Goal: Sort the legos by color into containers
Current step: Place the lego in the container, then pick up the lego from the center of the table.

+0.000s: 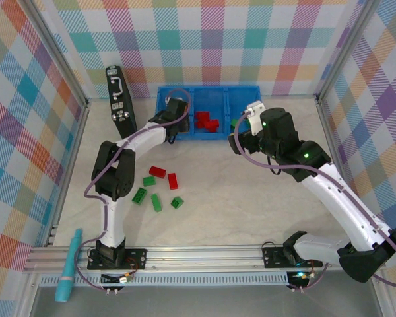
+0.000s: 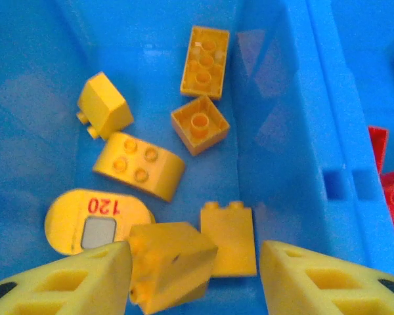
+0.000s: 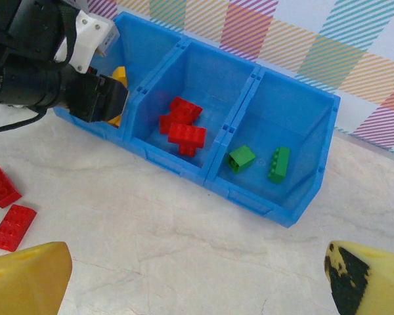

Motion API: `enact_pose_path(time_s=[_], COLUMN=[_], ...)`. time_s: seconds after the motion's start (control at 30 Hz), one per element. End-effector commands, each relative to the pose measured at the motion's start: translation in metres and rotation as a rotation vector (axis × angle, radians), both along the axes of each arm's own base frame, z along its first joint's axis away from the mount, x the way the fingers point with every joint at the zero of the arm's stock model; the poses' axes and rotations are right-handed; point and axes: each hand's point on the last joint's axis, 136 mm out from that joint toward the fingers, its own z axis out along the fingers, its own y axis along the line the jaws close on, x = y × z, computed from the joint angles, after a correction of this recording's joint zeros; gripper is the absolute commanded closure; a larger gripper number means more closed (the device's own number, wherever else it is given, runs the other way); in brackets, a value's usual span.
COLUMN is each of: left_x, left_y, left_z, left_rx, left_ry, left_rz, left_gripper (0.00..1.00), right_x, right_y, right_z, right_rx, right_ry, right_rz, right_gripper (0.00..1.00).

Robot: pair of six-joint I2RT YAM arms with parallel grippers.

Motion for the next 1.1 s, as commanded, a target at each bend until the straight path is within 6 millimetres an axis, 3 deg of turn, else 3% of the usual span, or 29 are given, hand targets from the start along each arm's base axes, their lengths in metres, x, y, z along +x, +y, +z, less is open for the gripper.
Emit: enact_pose_path(time_s=[0.0,0.17,0.3,0.5,0.63,0.8,1.07], left_x=[-0.019,-0.066,-0.107,-0.159,-0.188,-0.211,-0.221], left_y=[0.004,0.011,0.015,0.016,0.012,0.012,0.000], left_z=[0.039,0.054,0.053,0.039,0.017,-0.005,-0.045], left_rx=[-0.050,-0.019,-0.024,-0.021,-0.054,-0.064,-0.088], left_ry=[-0.024,0.038,0.109,0.212,0.322,0.384,0.434], left_rz=[-0.019,-0.042,-0.051,-0.014,0.013,0.056,0.080], left_gripper=[0.44,0.42,0.39,0.37,0.33,0.27,0.24], right_x=[0.003,0.008,0.009,0.012,0.012,0.012,0.011], right_y=[0.000,0.004,0.004,0.005,0.009,0.012,0.012], right_z=[0.012,0.006,0.005,0.002,-0.001,-0.004,-0.007], right_rx=[0.008,0.002,0.011,0.006,0.008,0.008,-0.012], right_ry=[-0.027,-0.011,-0.019,-0.010,0.005,0.015,0.010], right_rz=[-0.008,-0.007,-0.012,-0.021,-0.002,0.011,0.021], right_gripper=[0.01,0.01,0.01,0.01,0.01,0.01,0.01])
